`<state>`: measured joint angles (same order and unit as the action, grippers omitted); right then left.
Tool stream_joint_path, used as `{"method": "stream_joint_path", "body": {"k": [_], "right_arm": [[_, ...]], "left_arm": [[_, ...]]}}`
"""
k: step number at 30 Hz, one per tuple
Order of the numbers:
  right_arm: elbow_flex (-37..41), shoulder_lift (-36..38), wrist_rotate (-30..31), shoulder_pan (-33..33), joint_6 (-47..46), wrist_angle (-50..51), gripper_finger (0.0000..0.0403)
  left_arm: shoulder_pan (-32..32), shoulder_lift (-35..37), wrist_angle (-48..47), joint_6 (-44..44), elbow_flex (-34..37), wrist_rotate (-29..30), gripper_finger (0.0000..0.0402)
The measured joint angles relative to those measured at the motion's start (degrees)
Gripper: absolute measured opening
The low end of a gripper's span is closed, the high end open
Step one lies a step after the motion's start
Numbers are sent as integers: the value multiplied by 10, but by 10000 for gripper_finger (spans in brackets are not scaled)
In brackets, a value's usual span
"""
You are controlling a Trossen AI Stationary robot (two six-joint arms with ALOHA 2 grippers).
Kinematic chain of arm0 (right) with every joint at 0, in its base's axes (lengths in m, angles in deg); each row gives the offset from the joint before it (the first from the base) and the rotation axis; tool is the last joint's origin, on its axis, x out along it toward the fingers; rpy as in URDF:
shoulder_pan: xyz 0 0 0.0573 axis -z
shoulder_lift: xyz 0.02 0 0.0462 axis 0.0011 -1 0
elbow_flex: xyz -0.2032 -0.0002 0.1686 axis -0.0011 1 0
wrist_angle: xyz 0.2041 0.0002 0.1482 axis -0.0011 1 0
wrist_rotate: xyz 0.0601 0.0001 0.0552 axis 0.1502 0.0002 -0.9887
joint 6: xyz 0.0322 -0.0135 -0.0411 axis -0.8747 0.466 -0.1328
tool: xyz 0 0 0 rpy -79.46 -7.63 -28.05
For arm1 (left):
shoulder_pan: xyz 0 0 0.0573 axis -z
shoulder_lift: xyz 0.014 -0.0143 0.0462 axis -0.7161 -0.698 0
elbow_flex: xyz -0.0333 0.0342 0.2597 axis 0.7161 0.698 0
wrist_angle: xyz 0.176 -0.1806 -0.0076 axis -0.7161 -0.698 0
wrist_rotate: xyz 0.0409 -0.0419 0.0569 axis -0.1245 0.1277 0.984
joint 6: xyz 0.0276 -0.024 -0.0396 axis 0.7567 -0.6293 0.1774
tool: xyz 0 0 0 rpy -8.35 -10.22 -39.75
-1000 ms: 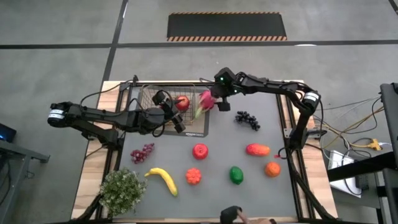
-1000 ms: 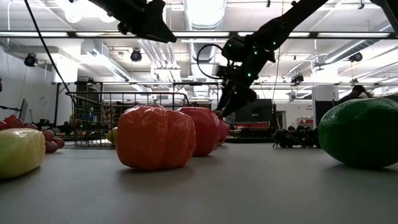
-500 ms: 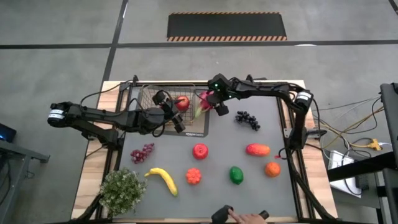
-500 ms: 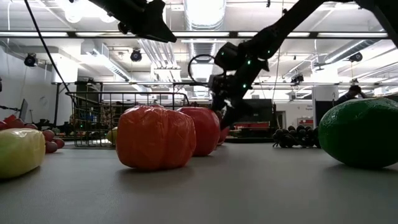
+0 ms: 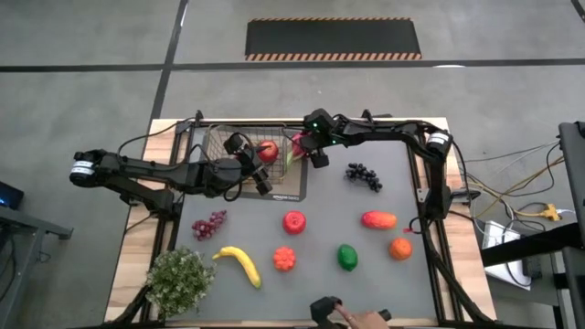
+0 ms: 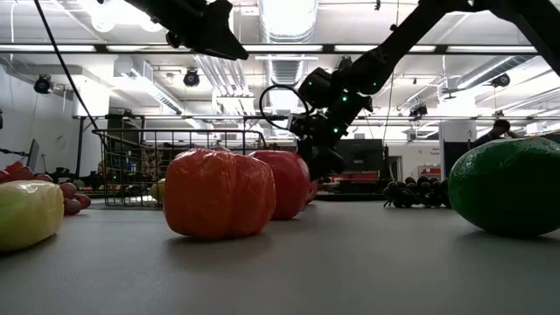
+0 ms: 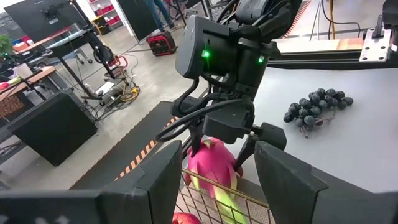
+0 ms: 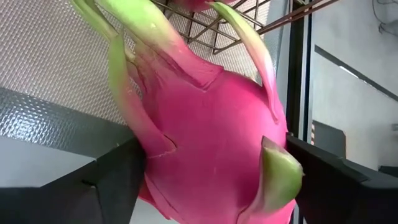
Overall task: Build produce basket
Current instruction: Put the pink dragon fruit into the wire basket
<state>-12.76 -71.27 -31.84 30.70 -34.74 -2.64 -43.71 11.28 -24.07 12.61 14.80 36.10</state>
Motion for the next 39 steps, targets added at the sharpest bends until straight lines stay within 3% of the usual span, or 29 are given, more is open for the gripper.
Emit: {"method": "stream_joint_path", "body": {"k": [6, 14, 17, 24, 30, 36, 39], "right_arm": [[1, 4, 2, 1, -4, 2, 297], [3, 56, -18, 11, -64, 42, 293], [6, 88, -68, 23, -111, 100, 293], [41, 147, -277, 55, -229, 126, 292], [149, 190, -386, 47, -324, -23, 292], [283, 226, -380, 12, -461, -296, 292], [316, 246, -360, 1, -473, -337, 292]], "left_arm": [[0, 0, 0, 0, 0, 0, 185], [0, 1, 11, -1, 0, 0, 185], [0, 1, 11, -1, 0, 0, 185], [2, 1, 13, -1, 0, 0, 185], [7, 1, 20, -1, 0, -4, 185], [7, 1, 27, -1, 0, -16, 185], [8, 1, 40, -1, 0, -47, 185]]}}
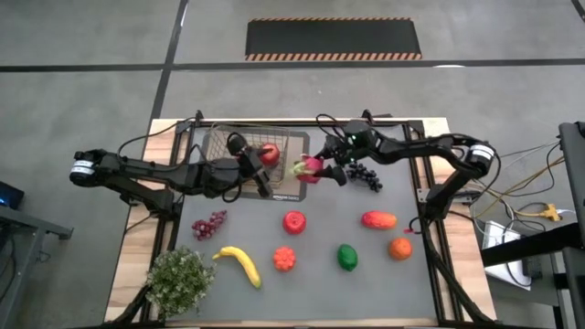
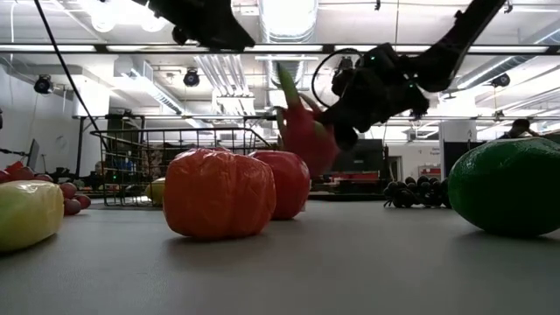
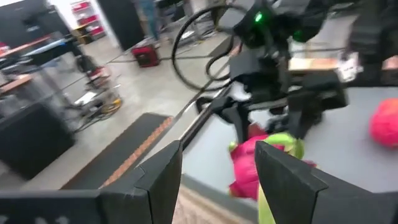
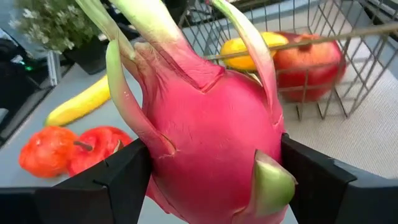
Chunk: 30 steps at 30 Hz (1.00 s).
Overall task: Build produce basket
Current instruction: Put the pink dragon fruit into the wire basket
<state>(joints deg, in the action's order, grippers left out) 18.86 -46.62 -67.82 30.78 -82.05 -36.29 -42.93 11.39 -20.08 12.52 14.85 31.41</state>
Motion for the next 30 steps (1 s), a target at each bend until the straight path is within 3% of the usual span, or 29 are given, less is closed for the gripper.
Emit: {"method": "stream_joint_path", "body": {"k": [7, 13, 19, 26, 30], "right_arm": [[46, 65, 19, -26, -26, -6, 292], [91, 115, 104, -77, -41, -70, 292], [118, 128, 142, -103, -63, -139, 292], [118, 116, 147, -114, -76, -180, 292], [118, 113, 151, -117, -76, -193, 292]], "left_arm": [[0, -3, 51, -8, 0, -103, 185], [0, -15, 106, -9, 0, -154, 185], [0, -35, 130, -10, 0, -229, 185], [0, -45, 134, -11, 0, -236, 191], [-1, -51, 138, -19, 0, -229, 231]]}}
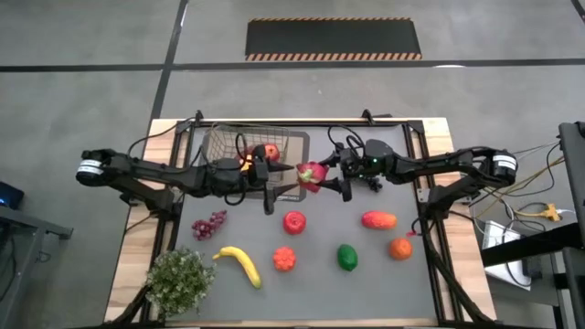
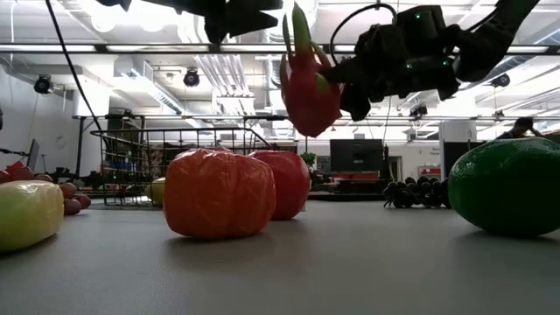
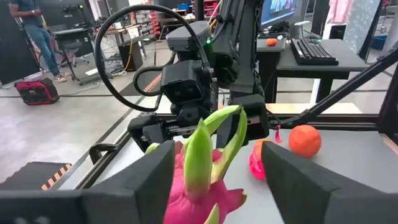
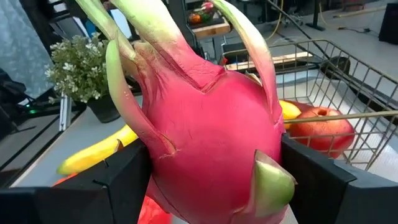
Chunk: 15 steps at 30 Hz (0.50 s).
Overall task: Build produce basket
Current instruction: Put the pink dragon fruit into the wire basket
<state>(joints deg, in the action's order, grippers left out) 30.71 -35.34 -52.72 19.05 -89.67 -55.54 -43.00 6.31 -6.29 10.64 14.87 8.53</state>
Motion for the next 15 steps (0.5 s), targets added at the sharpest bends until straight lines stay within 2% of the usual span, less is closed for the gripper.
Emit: {"method": "stream_joint_path", "body": {"k": [6, 12, 15], "right_arm": [[0, -1, 9, 0, -3, -5, 292], [0, -1, 10, 0, -3, -4, 292], [0, -1, 10, 0, -3, -4, 292]], "left_arm": [[-1, -66, 79, 17, 0, 11, 296], [-9, -129, 161, 30, 0, 23, 301], [-9, -138, 166, 31, 0, 47, 287]]}}
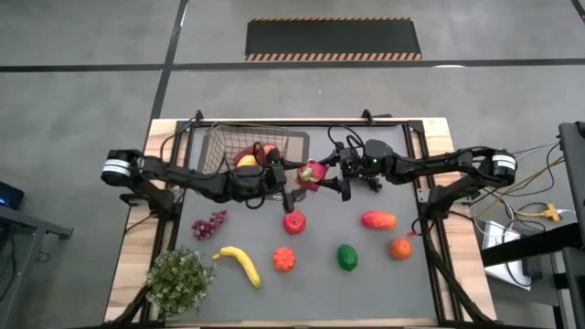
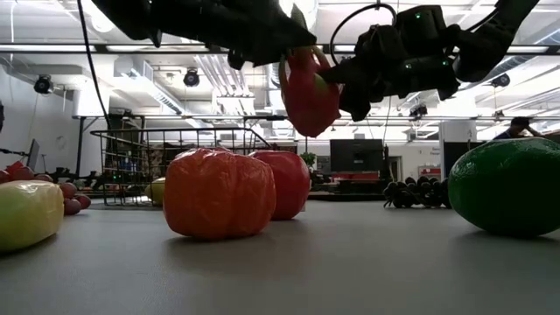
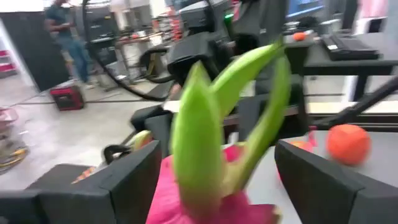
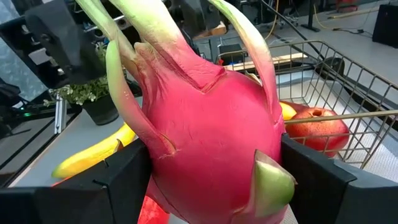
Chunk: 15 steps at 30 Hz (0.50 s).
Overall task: Build produce basket
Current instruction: Put the pink dragon fruit into the wire basket
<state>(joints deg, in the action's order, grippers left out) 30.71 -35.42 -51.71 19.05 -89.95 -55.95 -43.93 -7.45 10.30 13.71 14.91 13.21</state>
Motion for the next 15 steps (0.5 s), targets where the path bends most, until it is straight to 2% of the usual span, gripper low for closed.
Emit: {"method": "stream_joint_path", "body": {"k": [4, 8, 12, 13, 15], "right_arm": [[0, 0, 0, 0, 1, 0, 292], [0, 0, 3, 0, 2, 0, 294], [-1, 0, -1, 0, -2, 1, 315], [-1, 0, -1, 0, -3, 1, 323], [-2, 0, -1, 0, -4, 0, 337]], "left_arm": [[0, 2, 3, 0, 0, 21, 230], [0, 5, 2, 0, 0, 24, 137], [1, 6, 2, 0, 0, 24, 40], [0, 6, 2, 0, 0, 24, 22], [0, 6, 2, 0, 0, 24, 11]]}}
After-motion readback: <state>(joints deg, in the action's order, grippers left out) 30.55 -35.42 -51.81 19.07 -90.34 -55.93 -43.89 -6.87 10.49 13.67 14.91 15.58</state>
